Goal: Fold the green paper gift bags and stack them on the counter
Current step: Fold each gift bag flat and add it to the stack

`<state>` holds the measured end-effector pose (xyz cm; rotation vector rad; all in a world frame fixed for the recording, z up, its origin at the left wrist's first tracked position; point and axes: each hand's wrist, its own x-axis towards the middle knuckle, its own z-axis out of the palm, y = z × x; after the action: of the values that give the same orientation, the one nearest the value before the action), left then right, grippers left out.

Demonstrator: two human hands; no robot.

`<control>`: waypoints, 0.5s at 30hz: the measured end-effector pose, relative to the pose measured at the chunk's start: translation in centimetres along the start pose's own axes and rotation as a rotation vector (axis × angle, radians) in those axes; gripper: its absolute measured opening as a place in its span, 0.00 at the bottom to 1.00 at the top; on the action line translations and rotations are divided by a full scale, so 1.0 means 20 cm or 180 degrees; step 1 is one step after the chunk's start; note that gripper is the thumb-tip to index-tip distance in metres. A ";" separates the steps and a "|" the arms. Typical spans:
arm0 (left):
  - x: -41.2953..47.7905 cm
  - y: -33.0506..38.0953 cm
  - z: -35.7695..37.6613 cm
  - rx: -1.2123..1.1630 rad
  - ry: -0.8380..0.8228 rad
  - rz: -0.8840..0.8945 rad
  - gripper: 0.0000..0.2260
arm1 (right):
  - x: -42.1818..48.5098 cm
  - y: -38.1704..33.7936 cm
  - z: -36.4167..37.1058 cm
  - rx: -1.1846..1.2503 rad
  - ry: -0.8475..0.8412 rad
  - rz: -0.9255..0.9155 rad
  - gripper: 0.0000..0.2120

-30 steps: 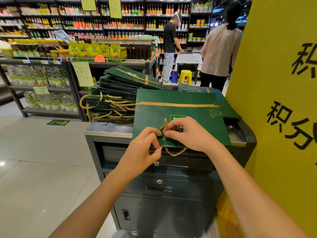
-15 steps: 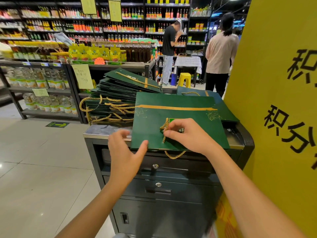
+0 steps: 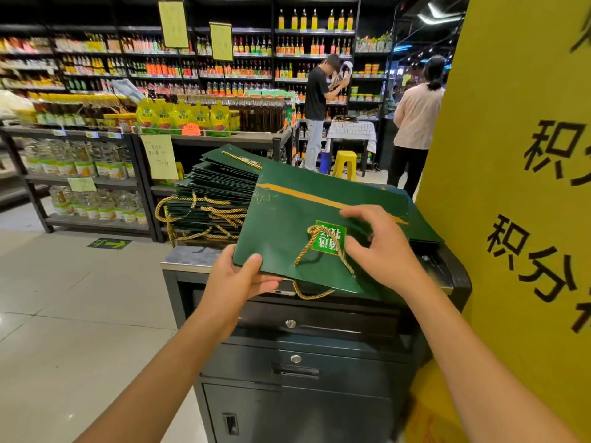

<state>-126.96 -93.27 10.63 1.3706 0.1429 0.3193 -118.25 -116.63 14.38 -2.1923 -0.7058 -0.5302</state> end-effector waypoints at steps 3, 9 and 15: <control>0.08 0.10 -0.04 0.0313 -0.0138 0.0064 0.10 | 0.02 0.04 -0.06 -0.0506 0.0145 0.0102 0.24; 0.20 0.28 -0.12 0.1112 -0.0967 0.0351 0.09 | 0.02 0.09 -0.14 -0.0811 0.0284 0.0218 0.28; 0.23 0.29 -0.09 0.0949 -0.0439 0.0415 0.10 | -0.05 0.12 -0.15 0.0603 0.0350 0.0761 0.12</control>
<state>-123.86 -89.25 16.41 1.6965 -0.0149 0.3198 -118.02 -120.53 14.33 -2.0183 -0.4105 -0.4378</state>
